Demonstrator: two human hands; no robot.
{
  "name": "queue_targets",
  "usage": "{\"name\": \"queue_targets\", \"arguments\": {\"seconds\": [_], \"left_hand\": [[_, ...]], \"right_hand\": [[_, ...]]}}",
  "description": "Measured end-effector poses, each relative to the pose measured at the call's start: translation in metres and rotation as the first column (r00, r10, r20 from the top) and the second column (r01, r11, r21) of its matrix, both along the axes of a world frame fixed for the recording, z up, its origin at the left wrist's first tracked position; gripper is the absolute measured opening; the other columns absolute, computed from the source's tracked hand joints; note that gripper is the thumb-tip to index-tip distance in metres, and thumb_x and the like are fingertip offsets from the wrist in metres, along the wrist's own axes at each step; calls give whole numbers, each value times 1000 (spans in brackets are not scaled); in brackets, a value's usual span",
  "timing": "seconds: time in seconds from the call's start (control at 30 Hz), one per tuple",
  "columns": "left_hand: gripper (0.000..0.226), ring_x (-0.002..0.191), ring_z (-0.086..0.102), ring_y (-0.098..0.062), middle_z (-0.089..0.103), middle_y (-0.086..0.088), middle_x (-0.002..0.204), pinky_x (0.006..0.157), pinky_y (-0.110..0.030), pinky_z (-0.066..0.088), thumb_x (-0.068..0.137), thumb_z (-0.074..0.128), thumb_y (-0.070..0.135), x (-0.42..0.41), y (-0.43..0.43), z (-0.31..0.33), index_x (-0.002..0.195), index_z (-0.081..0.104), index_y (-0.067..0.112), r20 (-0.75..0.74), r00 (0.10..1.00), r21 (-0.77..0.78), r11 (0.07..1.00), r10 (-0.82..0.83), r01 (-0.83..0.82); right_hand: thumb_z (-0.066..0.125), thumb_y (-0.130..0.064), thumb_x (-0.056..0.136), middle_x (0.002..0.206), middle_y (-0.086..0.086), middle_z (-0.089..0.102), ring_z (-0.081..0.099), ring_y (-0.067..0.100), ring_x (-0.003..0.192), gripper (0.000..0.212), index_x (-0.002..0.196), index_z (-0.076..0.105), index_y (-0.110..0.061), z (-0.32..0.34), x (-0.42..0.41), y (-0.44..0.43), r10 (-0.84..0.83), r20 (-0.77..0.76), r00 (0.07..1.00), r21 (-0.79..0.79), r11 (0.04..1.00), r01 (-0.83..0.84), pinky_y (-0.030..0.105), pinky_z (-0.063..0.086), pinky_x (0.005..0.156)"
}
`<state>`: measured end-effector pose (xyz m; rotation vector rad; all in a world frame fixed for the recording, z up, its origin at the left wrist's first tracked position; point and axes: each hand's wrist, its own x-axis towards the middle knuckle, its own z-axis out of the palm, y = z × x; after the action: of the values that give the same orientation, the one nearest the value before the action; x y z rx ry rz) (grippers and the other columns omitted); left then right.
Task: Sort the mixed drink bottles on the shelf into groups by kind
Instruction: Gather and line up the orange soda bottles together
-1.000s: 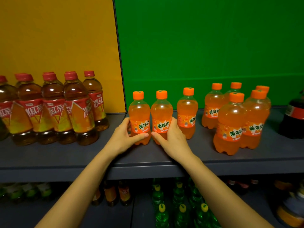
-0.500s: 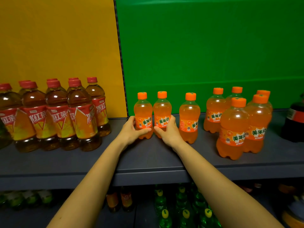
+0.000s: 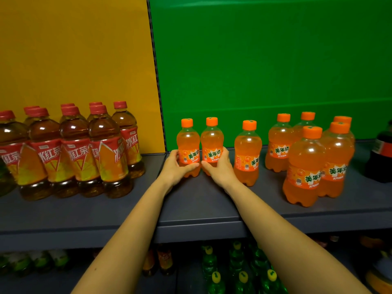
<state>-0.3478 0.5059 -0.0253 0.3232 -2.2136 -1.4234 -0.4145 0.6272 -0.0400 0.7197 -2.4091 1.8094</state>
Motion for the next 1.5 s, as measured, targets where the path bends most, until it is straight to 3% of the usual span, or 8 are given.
{"name": "queue_targets", "arguments": {"seconds": [0.27,0.4,0.5,0.67,0.9,1.03,1.23,1.5], "left_hand": [[109,133,35,-24,33,-10,148,109,-45,34,60,81,42,3,-1,4,144,17,14,34,996,2,996,84,-84],[48,117,49,-23,54,-9,124,100,-40,43,79,69,16,23,10,13,121,47,9,-328,914,-131,947,240,-295],[20,81,54,-4,58,-1,98,73,-14,47,83,61,5,46,29,22,98,53,15,-500,853,-126,962,148,-241],[21,70,52,1,57,0,89,63,-11,42,84,60,5,45,67,17,102,53,14,-272,957,-82,993,-105,86],[79,125,43,-24,39,-10,137,105,-36,37,75,74,18,1,120,4,136,26,9,-55,972,-184,959,-229,216],[89,127,40,-31,36,-16,137,106,-45,35,69,78,22,-27,133,3,135,21,5,-81,991,-205,975,-102,84],[75,115,48,-29,50,-17,122,91,-34,39,65,82,27,-42,138,6,120,39,1,-140,990,-149,987,33,-54],[56,96,61,-24,64,-6,103,89,-40,50,57,86,27,-11,112,3,100,54,11,-197,977,-91,994,-79,62]], "right_hand": [[67,-29,80,152,15,24,23,31,140,101,145,-4,-3,0,5,2,-29,74,997,73,997,24,44,25,114],[65,-28,83,155,11,19,19,28,142,100,145,-11,-7,0,17,10,27,138,990,62,997,-35,44,22,115],[60,-23,87,150,6,31,31,24,137,80,146,8,-14,4,41,29,129,100,987,65,989,-136,35,27,112],[56,-18,89,148,-4,33,32,11,136,66,145,22,-19,4,81,95,59,-123,991,99,994,-47,24,26,111],[60,-16,85,111,-6,56,56,4,102,32,114,52,-26,2,88,192,-253,-445,859,-88,967,239,16,47,83],[65,-17,82,119,-6,44,50,6,103,50,124,40,-23,1,73,206,-396,-412,821,-114,916,385,4,40,84],[63,-29,84,145,5,35,34,19,133,80,145,14,-14,-8,59,191,-362,-345,866,55,913,404,23,27,101],[65,-28,82,140,2,36,35,7,121,78,142,18,-14,-3,52,175,-278,-357,892,50,948,315,19,29,95]]}}
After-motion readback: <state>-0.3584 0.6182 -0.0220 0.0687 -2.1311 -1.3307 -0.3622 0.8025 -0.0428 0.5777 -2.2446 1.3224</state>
